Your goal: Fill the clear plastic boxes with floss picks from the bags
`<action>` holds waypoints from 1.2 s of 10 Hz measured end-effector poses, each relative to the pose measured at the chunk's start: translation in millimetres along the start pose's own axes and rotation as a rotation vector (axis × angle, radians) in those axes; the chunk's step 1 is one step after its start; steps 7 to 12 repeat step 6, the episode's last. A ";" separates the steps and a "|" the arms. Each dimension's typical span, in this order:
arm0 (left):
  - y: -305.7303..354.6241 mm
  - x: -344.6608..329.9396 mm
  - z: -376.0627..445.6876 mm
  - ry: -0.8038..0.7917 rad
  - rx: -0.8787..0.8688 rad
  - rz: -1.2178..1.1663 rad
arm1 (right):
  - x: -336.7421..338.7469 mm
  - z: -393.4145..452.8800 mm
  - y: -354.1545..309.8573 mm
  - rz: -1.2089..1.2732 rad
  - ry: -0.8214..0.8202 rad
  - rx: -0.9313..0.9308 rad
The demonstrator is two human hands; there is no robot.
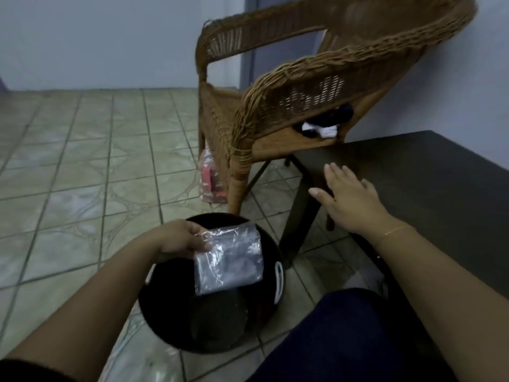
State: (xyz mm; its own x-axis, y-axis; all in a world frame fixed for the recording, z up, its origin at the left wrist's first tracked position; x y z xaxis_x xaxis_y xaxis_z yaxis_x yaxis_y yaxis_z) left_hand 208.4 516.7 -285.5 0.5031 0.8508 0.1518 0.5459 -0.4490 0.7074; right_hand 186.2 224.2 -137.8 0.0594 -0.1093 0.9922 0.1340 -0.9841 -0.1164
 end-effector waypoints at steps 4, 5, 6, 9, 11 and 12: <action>-51.6 -26.3 59.5 0.184 0.192 0.425 | -9.2 0.1 2.9 -0.052 -0.014 0.014; -51.8 -27.2 61.8 0.201 0.225 0.464 | -8.5 0.7 3.6 -0.038 0.030 0.026; -44.5 -29.0 59.7 0.223 0.204 0.458 | -8.6 0.9 5.0 -0.015 0.036 0.030; -44.5 -29.0 59.7 0.223 0.204 0.458 | -8.6 0.9 5.0 -0.015 0.036 0.030; -44.5 -29.0 59.7 0.223 0.204 0.458 | -8.6 0.9 5.0 -0.015 0.036 0.030; -44.5 -29.0 59.7 0.223 0.204 0.458 | -8.6 0.9 5.0 -0.015 0.036 0.030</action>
Point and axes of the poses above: each hand's wrist, its own z-axis towards the middle knuckle, its own x-axis out of the back of the hand, y = z × x, the point moved 9 cm from there along z, towards the middle knuckle, and after that the axes turned 13 degrees about x, right-handed, at the moved point
